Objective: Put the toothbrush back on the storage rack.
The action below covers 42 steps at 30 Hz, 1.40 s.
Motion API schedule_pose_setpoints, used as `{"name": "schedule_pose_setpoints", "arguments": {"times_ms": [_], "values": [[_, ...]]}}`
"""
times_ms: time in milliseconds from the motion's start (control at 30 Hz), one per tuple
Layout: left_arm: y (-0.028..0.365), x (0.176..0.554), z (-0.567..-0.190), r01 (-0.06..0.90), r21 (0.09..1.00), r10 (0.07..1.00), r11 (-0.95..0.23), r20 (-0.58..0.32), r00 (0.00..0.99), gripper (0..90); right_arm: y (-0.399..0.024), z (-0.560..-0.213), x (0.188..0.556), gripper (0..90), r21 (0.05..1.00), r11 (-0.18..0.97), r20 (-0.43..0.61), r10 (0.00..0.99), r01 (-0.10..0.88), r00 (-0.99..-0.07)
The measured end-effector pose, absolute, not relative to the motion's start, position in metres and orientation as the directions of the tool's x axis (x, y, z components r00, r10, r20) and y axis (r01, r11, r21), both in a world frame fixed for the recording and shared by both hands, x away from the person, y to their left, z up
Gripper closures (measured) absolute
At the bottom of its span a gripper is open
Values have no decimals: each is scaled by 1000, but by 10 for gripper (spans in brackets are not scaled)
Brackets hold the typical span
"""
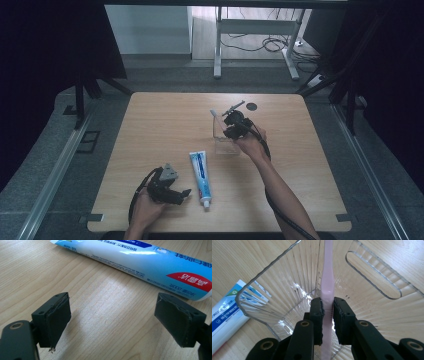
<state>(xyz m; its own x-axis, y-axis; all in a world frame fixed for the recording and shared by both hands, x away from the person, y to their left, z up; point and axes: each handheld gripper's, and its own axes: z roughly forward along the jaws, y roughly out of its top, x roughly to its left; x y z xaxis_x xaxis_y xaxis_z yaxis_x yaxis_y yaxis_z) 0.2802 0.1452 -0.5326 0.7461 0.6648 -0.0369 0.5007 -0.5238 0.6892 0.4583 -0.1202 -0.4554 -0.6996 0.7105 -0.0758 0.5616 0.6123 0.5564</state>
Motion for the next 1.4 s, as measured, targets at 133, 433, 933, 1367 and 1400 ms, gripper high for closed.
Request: {"name": "schedule_pose_setpoints", "arguments": {"times_ms": [133,433,933,1367,1400], "values": [[145,280,-533,501,689,666,-524,-35,746,137,-121,-455,458,753,566,598,-60,716,567,-695],[145,280,-533,499,686,665,-529,-31,747,137,-126,-450,455,702,602,576,-34,710,552,-704],[144,280,-533,498,693,655,-522,-48,754,134,-138,-436,442,530,696,508,-15,717,507,-697],[146,281,-535,496,704,651,-509,-63,756,133,-145,-428,429,415,730,510,-35,694,456,-719],[146,281,-535,497,705,651,-506,-67,757,131,-146,-427,428,409,735,507,-36,693,450,-720]]}}
